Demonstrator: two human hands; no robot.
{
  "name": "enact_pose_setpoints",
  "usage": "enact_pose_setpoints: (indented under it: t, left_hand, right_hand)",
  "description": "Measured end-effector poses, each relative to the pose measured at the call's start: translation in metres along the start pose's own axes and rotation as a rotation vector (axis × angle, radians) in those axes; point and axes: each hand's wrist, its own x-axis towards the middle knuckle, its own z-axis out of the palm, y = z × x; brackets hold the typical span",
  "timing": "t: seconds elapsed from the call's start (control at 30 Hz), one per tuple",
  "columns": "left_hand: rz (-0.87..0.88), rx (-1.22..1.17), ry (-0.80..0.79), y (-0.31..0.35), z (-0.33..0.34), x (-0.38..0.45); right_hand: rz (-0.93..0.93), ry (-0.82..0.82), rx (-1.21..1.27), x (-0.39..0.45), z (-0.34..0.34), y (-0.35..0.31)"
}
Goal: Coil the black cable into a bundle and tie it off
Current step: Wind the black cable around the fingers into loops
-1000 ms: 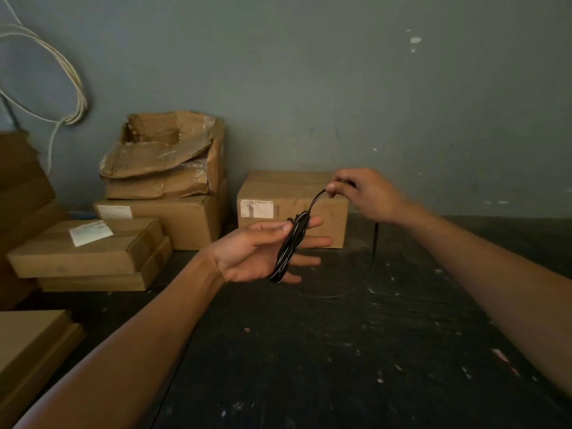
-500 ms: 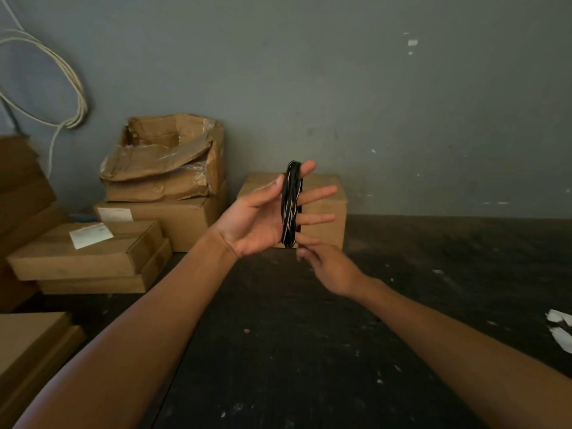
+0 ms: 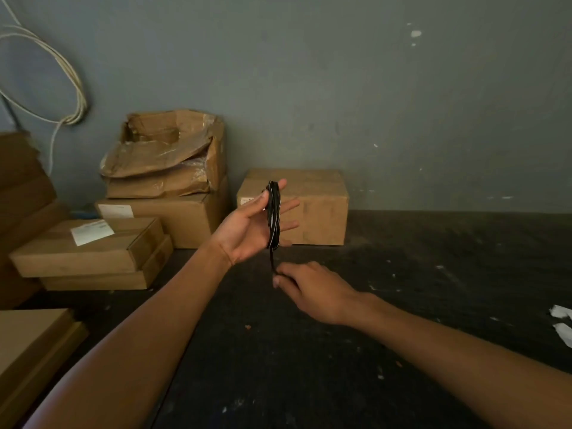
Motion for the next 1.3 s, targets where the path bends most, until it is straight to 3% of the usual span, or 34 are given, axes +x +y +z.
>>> enact_pose_setpoints:
  t: [0.2, 0.47, 0.57, 0.8, 1.0, 1.3]
  left_hand:
    - [-0.064, 0.141, 0.045, -0.018, -0.009, 0.0]
    - [-0.277, 0.404, -0.027, -0.036, -0.013, -0.015]
    - [-0.313, 0.401, -0.07, -0.035, -0.007, -0.019]
    - [-0.302, 0.263, -0.252, -0.02, 0.006, -0.027]
    - [-0.196, -0.072, -0.443, -0.014, 0.011, -0.026]
    - [-0.103, -0.247, -0.298, -0.007, 0.026, -0.026]
  right_hand:
    - [-0.065, 0.032, -0.238, -0.005, -0.031, -0.002]
    - [-0.06, 0.142, -0.408, 0.002, -0.085, 0.017]
    - [-0.059, 0.192, -0.414, 0.004, -0.097, 0.028]
    - [-0.114, 0.258, 0.047, 0.011, -0.101, 0.04]
    - [-0.059, 0.341, 0.446, 0.011, -0.094, 0.036]
    - [-0.005, 0.549, 0.87, 0.017, -0.052, 0.023]
